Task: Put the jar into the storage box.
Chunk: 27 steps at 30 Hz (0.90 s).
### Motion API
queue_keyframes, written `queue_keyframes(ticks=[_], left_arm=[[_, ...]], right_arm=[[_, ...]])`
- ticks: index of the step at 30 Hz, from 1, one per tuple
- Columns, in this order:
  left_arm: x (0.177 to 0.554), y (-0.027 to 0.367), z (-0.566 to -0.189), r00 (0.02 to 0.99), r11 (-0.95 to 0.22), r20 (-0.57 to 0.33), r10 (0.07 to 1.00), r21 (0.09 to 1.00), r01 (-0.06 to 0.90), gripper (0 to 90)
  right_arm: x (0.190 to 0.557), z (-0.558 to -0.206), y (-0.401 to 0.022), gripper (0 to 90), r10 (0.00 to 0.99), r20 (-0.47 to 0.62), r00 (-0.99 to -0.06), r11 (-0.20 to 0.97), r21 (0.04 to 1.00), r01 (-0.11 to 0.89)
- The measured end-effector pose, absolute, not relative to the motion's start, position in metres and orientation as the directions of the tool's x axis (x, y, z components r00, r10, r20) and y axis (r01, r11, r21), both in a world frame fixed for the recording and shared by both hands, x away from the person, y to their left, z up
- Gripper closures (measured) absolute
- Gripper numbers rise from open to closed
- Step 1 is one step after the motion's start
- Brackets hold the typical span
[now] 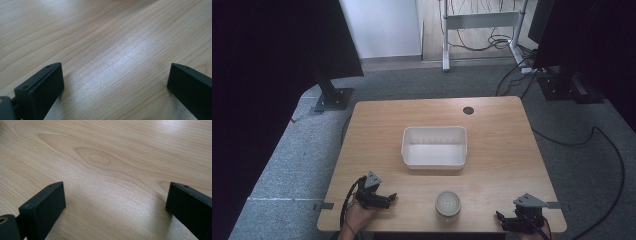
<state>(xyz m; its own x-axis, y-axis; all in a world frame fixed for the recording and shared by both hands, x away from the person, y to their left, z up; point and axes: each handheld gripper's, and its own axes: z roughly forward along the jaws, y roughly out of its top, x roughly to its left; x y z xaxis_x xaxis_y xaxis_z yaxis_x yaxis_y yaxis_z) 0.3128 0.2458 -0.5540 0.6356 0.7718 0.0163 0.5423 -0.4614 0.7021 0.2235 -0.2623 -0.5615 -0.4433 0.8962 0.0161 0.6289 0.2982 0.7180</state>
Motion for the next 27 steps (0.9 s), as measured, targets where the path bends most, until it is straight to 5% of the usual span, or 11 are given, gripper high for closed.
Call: queue_keyframes(ticks=[27], left_arm=[[0.3139,0.2463,-0.5541,0.618,-0.447,0.015,0.786,0.704,0.552,0.5]], right_arm=[[0.2196,-0.5593,-0.2613,3.1,0.889,0.017,-0.457,0.313,0.705,0.636]])
